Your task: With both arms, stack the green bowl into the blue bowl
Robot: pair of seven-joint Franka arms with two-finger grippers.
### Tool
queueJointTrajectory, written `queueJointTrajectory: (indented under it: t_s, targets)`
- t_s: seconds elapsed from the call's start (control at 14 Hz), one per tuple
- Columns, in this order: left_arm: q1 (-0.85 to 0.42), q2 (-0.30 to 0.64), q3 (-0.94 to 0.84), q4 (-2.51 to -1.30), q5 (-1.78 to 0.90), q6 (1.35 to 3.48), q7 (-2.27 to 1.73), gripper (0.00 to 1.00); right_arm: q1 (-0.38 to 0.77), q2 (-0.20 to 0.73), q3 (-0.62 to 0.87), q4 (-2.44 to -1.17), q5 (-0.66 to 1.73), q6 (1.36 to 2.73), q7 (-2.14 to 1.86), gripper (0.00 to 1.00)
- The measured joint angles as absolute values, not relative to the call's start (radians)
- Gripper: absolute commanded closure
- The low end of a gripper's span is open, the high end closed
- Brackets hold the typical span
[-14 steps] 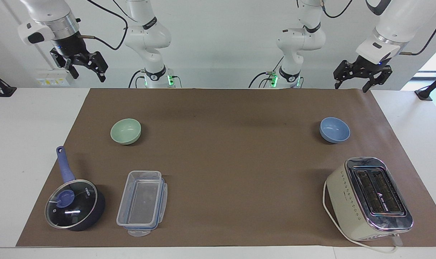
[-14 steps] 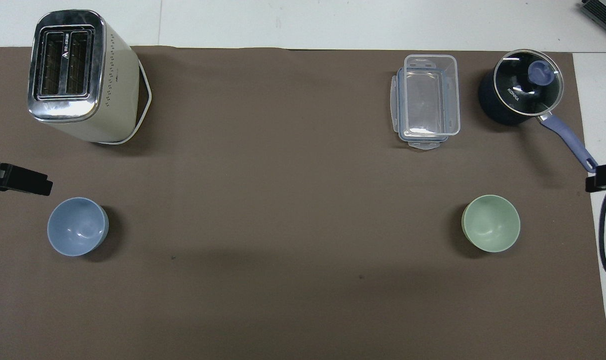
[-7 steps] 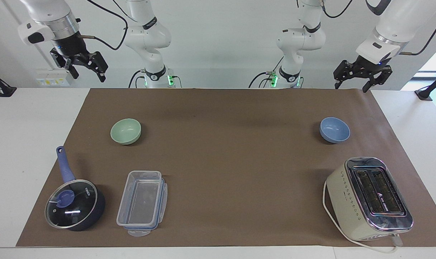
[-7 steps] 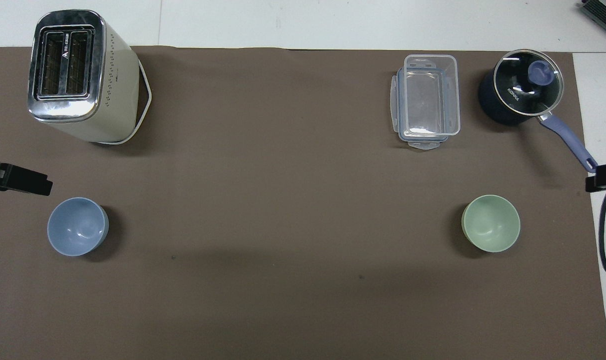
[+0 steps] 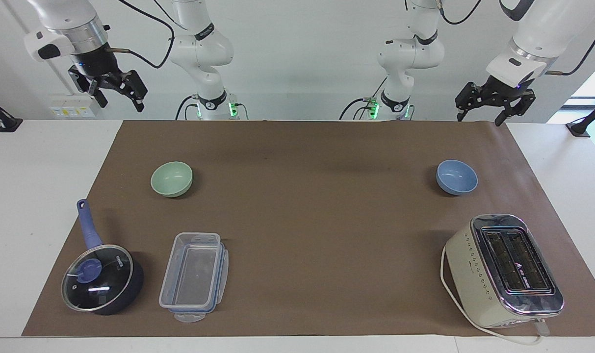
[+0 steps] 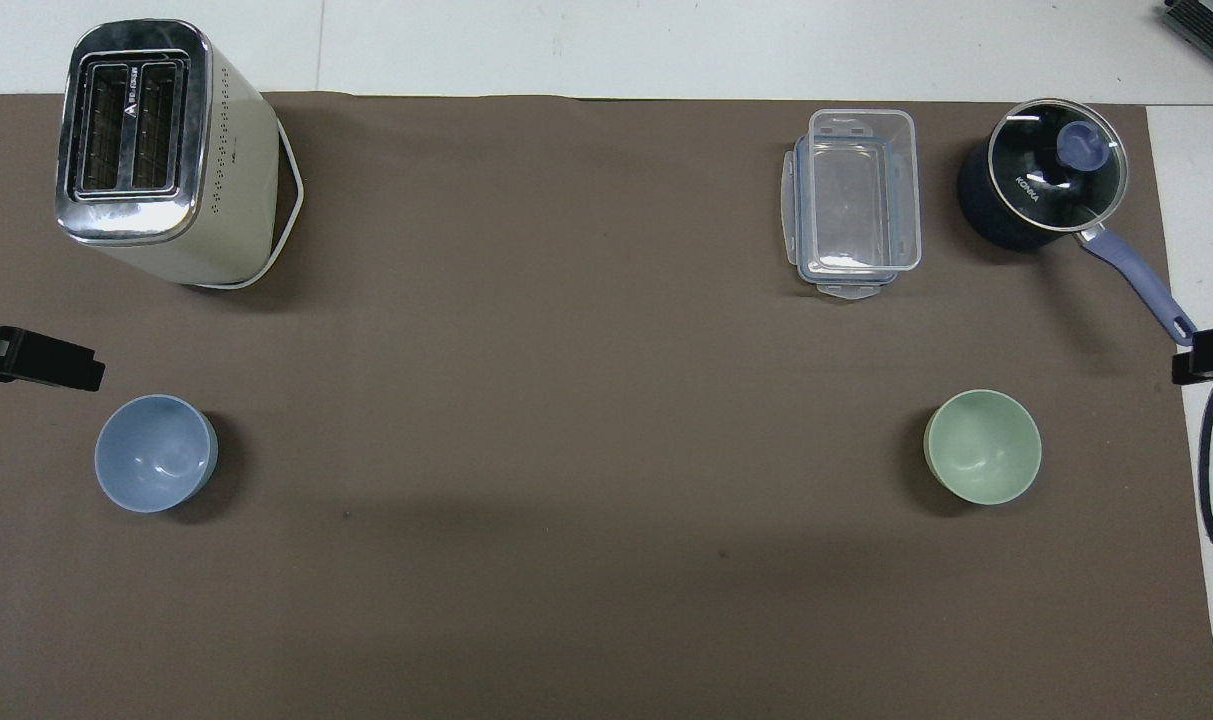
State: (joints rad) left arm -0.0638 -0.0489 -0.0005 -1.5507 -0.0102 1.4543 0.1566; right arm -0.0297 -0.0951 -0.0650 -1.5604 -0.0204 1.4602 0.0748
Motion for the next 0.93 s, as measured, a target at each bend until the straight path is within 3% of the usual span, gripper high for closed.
queueJointTrajectory:
  t_s: [0.93]
  targets:
    - [-0.061,-0.049,0.000,-1.551,-0.014,1.467,0.157,0.00,-0.030,-0.095,-0.065,-1.560,-0.020,1.460,0.075,0.00]
